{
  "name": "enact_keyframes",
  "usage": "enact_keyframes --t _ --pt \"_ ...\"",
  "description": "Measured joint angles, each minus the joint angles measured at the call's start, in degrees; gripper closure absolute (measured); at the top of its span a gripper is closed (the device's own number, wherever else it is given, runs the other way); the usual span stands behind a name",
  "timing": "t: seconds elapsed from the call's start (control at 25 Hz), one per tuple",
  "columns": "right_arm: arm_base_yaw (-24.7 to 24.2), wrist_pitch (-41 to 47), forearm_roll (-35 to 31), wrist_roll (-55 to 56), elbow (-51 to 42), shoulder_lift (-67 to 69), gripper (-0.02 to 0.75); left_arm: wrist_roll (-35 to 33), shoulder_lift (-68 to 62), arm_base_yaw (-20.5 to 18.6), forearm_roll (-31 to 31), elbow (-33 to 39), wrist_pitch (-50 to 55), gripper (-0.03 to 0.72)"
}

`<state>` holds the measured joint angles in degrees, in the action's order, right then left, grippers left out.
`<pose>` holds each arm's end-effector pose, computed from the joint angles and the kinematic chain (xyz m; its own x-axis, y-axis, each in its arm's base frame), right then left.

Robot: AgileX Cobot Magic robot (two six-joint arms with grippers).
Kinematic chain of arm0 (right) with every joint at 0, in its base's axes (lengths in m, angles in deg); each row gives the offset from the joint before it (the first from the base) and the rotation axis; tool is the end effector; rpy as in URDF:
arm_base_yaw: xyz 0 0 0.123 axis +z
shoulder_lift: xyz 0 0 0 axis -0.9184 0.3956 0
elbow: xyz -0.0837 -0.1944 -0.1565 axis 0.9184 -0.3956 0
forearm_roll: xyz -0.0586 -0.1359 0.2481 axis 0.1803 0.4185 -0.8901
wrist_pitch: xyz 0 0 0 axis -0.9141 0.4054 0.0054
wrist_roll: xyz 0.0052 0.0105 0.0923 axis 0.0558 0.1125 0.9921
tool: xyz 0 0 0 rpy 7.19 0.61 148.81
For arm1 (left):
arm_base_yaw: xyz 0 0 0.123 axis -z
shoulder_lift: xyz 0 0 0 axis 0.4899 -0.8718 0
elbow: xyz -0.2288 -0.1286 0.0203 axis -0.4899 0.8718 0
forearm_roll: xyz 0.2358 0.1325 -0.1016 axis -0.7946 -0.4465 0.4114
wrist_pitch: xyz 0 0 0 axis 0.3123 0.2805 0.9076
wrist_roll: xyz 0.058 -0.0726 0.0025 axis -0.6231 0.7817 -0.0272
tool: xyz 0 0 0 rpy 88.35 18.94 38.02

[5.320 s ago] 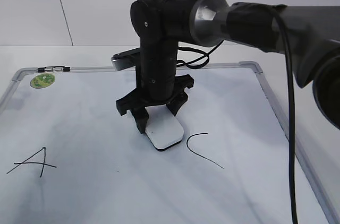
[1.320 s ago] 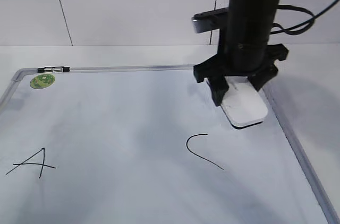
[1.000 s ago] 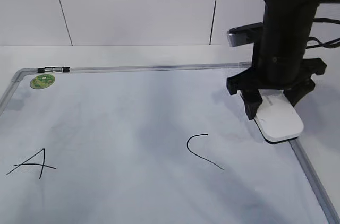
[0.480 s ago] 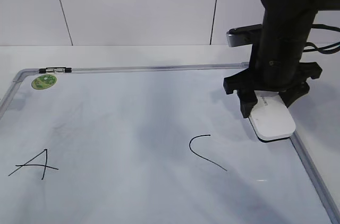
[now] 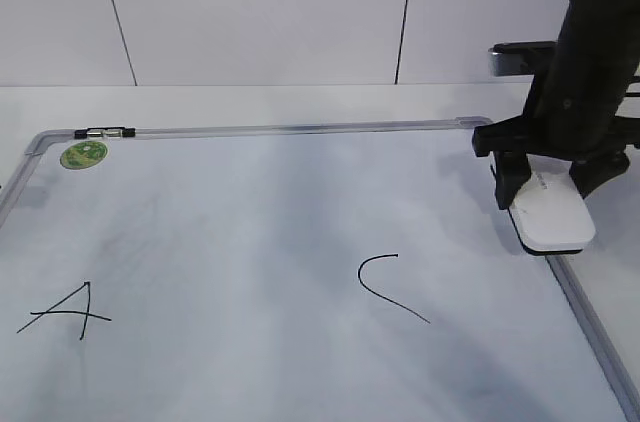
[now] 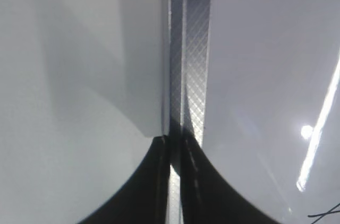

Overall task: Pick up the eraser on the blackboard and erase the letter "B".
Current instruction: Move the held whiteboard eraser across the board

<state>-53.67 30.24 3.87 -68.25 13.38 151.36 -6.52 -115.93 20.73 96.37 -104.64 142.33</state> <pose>0.3856 0.0824 0.1840 -0.9955 -0.0095 -0.0945 -0.0046 0.9986 -0.0524 0.3683 0.0393 0.1064 -0.9969 -0.0382 0.0695 -0.0504 0.9818 -0.1829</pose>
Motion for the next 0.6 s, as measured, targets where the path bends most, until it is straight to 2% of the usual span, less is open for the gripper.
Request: enact_keyframes --t 0.32,0.6 --pt "0.0 -0.7 -4.6 -5.6 0.0 4.4 0.216 0.0 0.0 0.0 0.2 0.0 0.1 0.671" --pt "0.0 -1.3 -4.6 -7.5 0.0 4.7 0.216 0.0 -0.1 0.0 0.2 0.0 0.1 0.671"
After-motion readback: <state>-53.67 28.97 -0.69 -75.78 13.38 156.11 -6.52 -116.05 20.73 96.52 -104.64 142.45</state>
